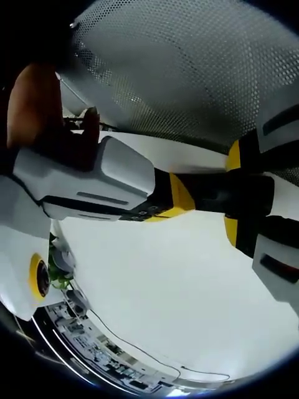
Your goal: Press the specified remote control buttons in sequence, fully releasing each button before pressing the next.
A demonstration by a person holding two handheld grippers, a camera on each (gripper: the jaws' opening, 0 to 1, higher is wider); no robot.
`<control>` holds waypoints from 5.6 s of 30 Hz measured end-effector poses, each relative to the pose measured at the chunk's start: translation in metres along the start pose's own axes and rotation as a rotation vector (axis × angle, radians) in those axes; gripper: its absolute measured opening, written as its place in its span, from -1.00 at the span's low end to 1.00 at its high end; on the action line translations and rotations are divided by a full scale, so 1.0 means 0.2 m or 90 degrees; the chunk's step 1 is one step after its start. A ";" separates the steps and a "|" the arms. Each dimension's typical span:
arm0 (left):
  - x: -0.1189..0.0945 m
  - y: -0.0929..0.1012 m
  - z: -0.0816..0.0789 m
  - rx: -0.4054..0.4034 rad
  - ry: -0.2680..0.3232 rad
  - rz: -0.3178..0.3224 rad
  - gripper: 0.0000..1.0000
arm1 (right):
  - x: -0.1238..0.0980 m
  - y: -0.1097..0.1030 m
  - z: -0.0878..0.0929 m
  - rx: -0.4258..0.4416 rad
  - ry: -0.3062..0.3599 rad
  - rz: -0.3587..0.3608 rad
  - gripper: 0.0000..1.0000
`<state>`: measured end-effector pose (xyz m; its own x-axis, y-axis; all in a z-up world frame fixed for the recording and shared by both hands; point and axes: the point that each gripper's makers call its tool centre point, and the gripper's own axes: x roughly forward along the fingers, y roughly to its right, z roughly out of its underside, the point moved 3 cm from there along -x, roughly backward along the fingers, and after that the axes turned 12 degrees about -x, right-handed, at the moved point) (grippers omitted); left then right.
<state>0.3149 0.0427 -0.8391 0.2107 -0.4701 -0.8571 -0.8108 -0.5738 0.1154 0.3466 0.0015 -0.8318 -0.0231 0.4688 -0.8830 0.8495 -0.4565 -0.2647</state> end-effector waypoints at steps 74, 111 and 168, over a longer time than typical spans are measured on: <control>0.01 0.01 -0.01 -0.010 0.024 0.000 -0.47 | -0.03 -0.06 0.06 0.037 -0.069 -0.037 -1.00; 0.01 0.02 -0.01 -0.011 0.029 0.000 -0.47 | -0.03 -0.09 0.13 0.042 -0.117 -0.059 -1.00; 0.01 0.02 -0.02 -0.003 0.033 0.005 -0.47 | -0.03 -0.08 0.01 0.076 -0.020 -0.084 -1.00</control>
<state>0.3149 0.0374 -0.8396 0.2333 -0.5086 -0.8288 -0.8095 -0.5738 0.1243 0.3315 0.0047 -0.8234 -0.1484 0.5082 -0.8484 0.7697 -0.4793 -0.4217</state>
